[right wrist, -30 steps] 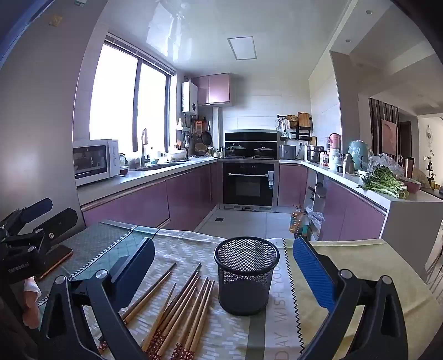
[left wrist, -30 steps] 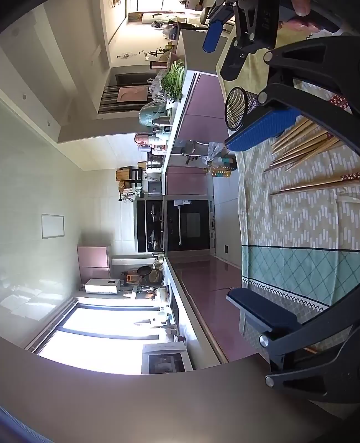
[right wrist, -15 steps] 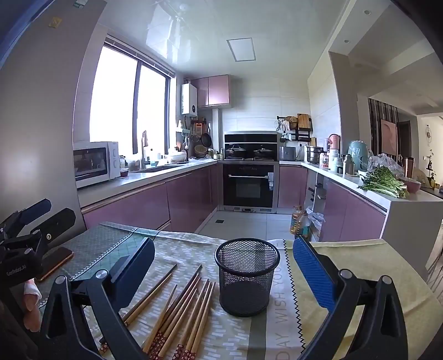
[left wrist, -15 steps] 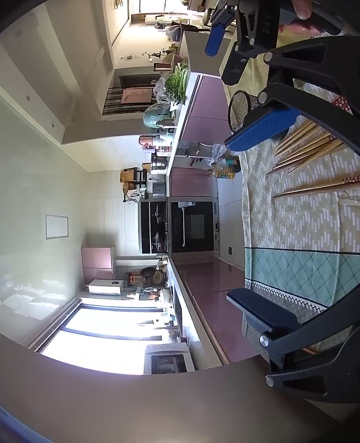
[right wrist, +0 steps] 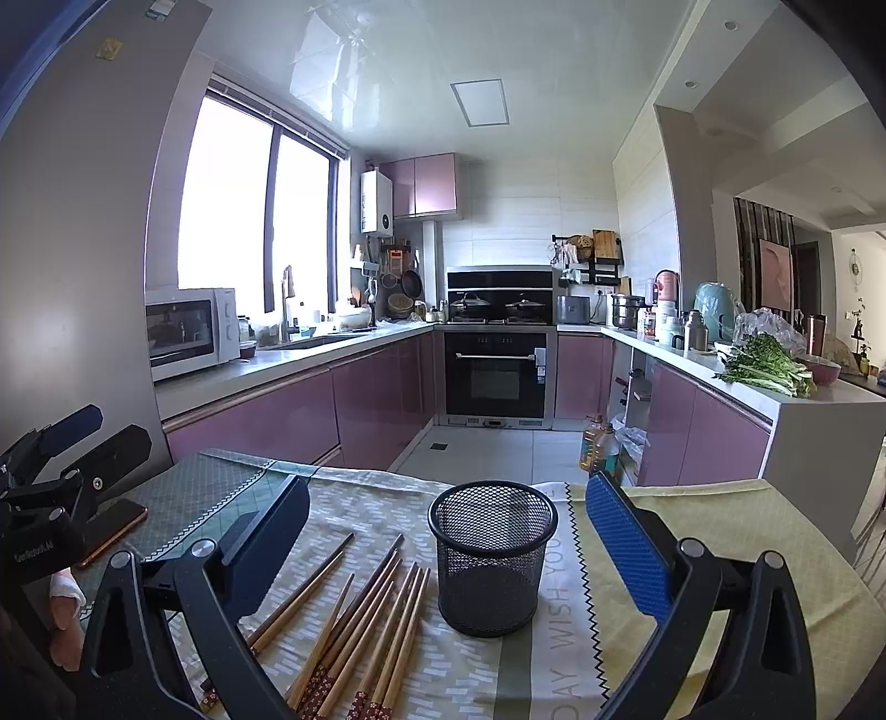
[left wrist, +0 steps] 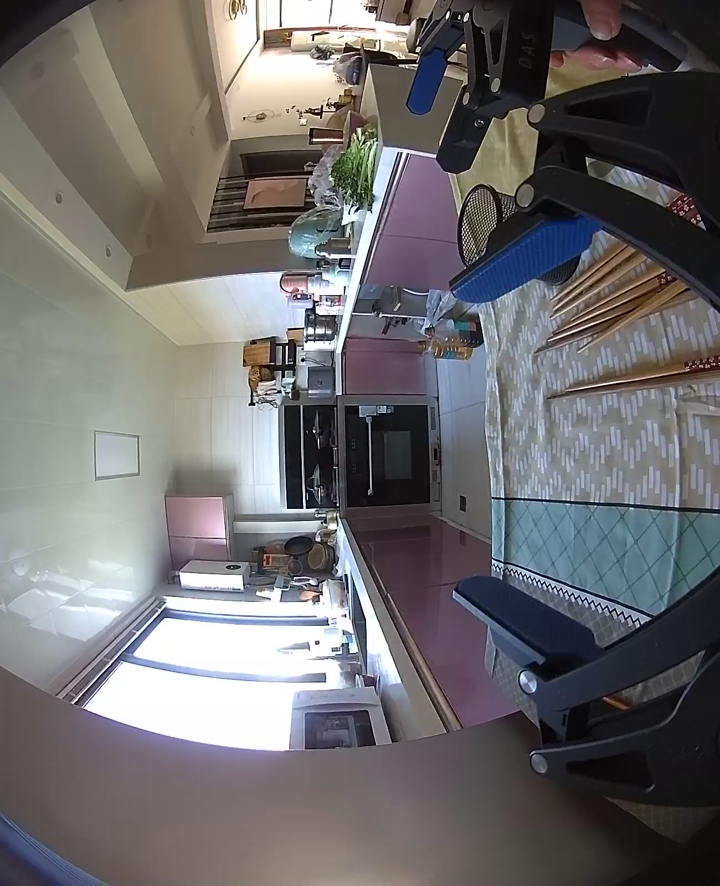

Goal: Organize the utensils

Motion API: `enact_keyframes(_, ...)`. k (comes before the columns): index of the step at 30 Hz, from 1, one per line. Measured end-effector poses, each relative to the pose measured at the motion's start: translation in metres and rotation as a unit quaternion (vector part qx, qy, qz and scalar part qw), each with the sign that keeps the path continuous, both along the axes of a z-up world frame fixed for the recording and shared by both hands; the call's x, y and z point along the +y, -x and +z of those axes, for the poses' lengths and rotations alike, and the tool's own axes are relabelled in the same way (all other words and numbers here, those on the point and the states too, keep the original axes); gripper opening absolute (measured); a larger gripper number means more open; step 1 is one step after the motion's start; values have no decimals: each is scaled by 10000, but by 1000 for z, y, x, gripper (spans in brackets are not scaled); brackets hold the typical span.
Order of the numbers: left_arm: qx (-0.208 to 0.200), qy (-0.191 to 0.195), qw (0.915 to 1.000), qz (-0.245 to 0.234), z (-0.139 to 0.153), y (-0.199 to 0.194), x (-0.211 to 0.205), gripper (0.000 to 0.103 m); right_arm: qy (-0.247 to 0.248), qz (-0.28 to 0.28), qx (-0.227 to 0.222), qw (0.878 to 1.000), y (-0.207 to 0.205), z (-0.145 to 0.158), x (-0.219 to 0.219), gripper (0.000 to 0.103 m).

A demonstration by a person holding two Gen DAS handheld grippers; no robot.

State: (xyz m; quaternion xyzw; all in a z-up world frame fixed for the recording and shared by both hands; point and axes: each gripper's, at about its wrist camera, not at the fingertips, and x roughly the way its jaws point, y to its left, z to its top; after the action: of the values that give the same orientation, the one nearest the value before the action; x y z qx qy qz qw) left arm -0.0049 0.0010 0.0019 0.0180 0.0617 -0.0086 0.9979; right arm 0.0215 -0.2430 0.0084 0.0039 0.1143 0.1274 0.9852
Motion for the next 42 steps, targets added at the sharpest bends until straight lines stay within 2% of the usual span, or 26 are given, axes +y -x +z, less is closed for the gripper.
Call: enact_keyframes(42, -50, 9, 10000, 14, 0, -1, 0, 97, -22, -32, 31, 10000, 1, 0, -1, 97)
